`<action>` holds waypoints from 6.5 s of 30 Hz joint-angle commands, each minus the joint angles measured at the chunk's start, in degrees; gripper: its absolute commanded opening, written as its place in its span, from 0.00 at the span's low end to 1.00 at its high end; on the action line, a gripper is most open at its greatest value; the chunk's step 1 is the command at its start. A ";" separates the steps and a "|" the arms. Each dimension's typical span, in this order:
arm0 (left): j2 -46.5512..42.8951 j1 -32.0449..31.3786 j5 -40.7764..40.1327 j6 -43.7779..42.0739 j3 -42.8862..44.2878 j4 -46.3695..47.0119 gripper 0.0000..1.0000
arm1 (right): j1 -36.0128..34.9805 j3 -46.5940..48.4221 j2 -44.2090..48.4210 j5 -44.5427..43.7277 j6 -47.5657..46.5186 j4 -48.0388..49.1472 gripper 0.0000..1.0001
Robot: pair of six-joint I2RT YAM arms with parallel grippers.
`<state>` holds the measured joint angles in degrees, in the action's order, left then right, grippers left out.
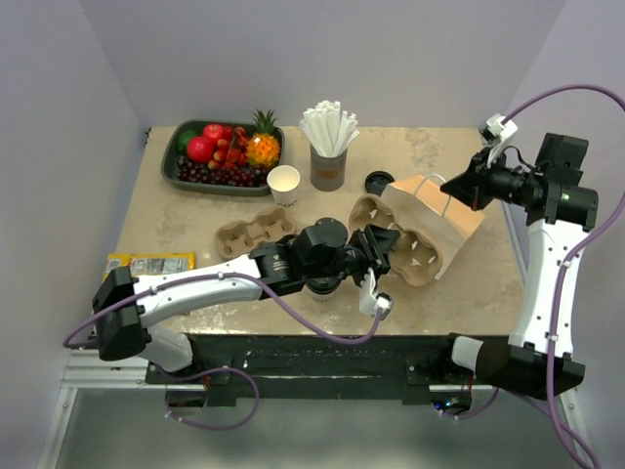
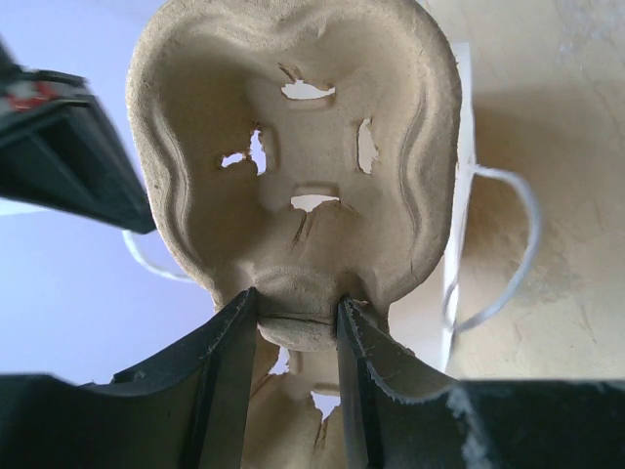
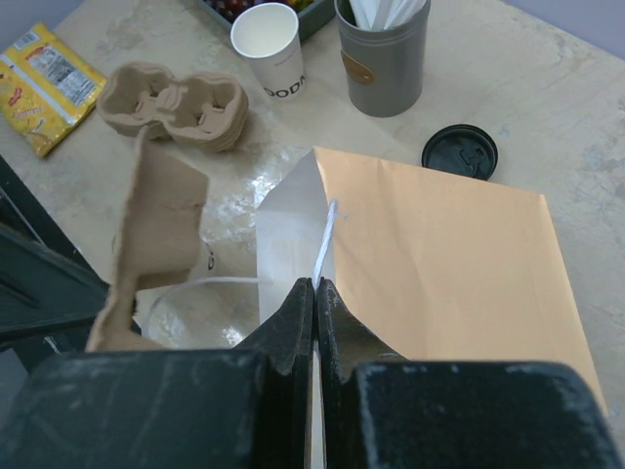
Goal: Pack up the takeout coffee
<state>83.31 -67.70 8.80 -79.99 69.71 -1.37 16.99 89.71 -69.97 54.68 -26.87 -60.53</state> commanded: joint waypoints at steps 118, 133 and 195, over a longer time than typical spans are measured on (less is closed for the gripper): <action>4.58 6.79 23.46 2.11 -5.73 11.03 0.00 | -7.50 4.51 3.18 4.30 -16.10 -21.64 0.00; 9.06 12.15 25.57 2.83 -2.83 10.95 0.00 | -12.51 5.91 2.91 1.66 -17.69 -21.73 0.00; 18.20 11.98 16.26 -9.67 -2.65 22.18 0.00 | -15.85 3.63 0.54 -0.10 -16.28 -21.64 0.00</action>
<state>100.18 -54.22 28.86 -94.59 66.74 6.92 1.72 94.78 -70.74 52.21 -43.94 -77.23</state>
